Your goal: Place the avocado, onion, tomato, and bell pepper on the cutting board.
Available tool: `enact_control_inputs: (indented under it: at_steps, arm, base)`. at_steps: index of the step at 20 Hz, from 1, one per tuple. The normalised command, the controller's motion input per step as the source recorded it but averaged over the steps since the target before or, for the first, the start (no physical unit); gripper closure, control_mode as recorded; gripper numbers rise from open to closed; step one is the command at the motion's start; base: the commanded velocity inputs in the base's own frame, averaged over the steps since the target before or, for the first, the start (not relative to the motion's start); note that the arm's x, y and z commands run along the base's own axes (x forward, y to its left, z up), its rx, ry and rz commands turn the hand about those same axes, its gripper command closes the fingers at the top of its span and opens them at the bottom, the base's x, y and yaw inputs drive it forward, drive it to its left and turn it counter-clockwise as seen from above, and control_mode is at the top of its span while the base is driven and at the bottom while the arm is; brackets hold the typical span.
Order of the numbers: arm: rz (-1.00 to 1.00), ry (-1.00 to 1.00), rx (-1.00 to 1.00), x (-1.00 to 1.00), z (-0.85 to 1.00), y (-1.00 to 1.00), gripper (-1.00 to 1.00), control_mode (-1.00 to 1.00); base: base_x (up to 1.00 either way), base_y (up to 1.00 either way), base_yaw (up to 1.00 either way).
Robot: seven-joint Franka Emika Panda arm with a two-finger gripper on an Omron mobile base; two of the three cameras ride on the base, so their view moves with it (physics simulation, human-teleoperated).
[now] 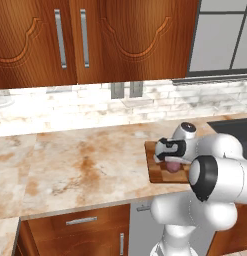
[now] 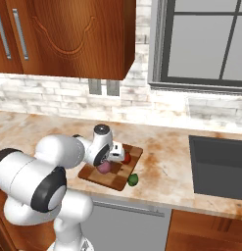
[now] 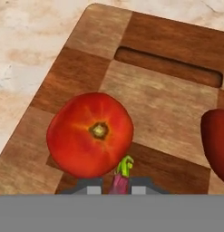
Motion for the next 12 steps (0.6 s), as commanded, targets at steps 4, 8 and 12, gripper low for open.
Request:
enact_control_inputs:
  at_steps: [4,8,12]
  arm:
    - [0.0,0.0,0.0,-0.06,0.0,-0.11,-1.0,-1.0]
    - [0.0,-0.04,0.0,-0.12,0.08,-0.08,-1.0,-1.0]
    - [0.0,-0.07,0.0,-0.1,0.18,-0.03,-1.0,-1.0]
  base:
    - [0.0,0.0,0.0]
    - [0.0,0.0,0.0]
    - [0.0,0.0,0.0]
